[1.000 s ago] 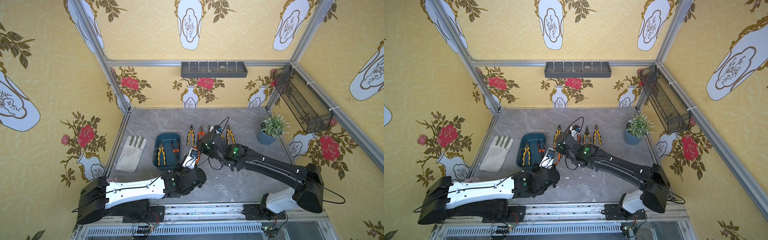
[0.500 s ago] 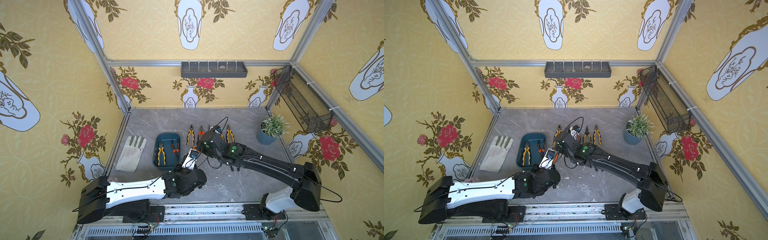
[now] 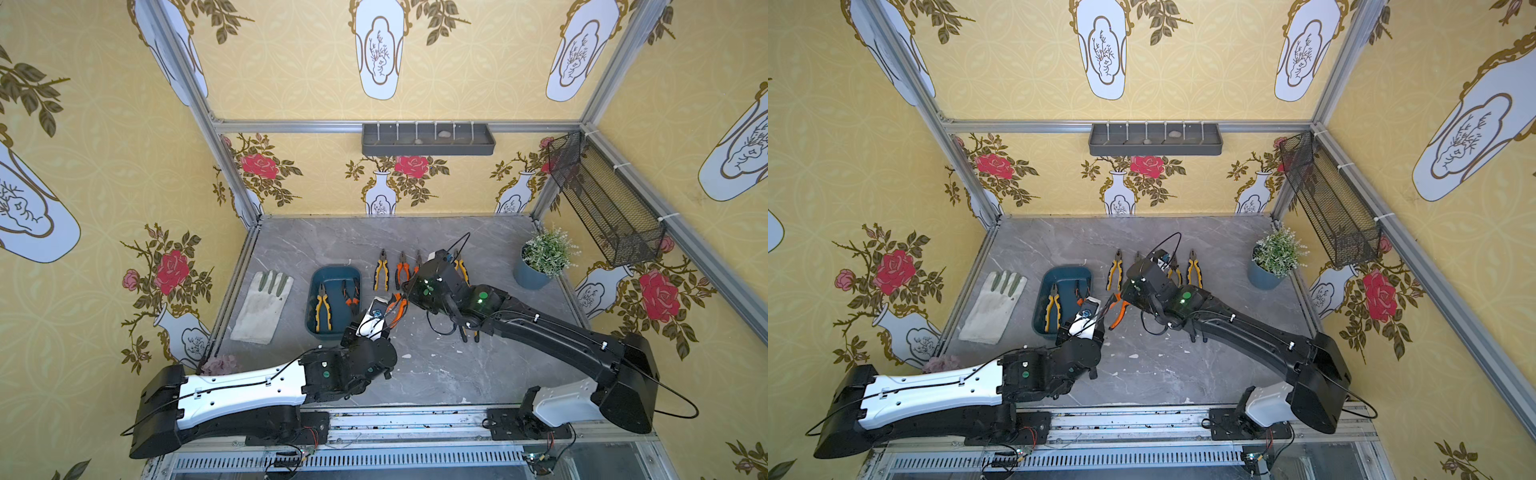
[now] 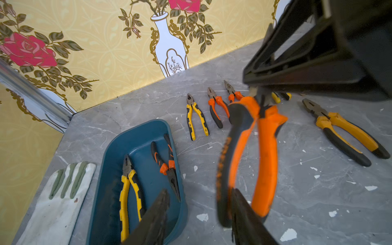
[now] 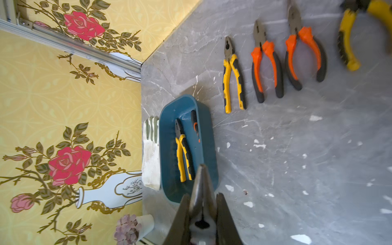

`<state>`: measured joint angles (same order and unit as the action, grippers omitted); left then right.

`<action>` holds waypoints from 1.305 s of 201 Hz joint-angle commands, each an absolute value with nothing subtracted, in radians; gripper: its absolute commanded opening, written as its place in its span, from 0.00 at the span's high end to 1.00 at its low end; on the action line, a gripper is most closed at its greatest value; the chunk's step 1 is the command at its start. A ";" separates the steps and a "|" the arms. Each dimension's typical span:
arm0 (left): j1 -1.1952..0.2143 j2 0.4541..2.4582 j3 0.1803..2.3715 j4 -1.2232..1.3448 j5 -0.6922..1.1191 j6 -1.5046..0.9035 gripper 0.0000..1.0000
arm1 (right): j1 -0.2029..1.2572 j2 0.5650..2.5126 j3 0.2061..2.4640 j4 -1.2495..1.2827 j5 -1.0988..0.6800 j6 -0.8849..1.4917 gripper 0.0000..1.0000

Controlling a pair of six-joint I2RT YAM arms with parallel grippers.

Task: Take the pliers out of the storage box
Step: Place the pliers at the center of the board.

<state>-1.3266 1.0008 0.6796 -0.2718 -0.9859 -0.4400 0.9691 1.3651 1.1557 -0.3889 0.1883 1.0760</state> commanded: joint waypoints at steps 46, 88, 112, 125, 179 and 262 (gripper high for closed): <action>-1.083 0.887 0.726 -0.537 -0.691 -0.641 1.00 | 0.761 1.281 1.162 -0.799 0.195 0.720 1.00; -0.875 0.864 0.739 -0.627 -0.525 -0.772 1.00 | 0.685 1.266 1.060 -0.788 0.063 0.655 1.00; -0.793 0.891 0.739 -0.625 -0.434 -0.783 1.00 | 0.677 1.301 1.007 -0.749 0.010 0.650 1.00; -0.736 0.922 0.740 -0.628 -0.362 -0.790 1.00 | 0.677 1.320 0.991 -0.725 -0.010 0.650 1.00; -0.638 0.985 0.701 -0.553 -0.220 -0.801 1.00 | 0.677 1.398 1.012 -0.683 -0.054 0.621 1.00; -0.583 0.999 0.701 -0.556 -0.195 -0.791 0.45 | 0.667 1.571 1.082 -0.658 -0.037 0.550 1.00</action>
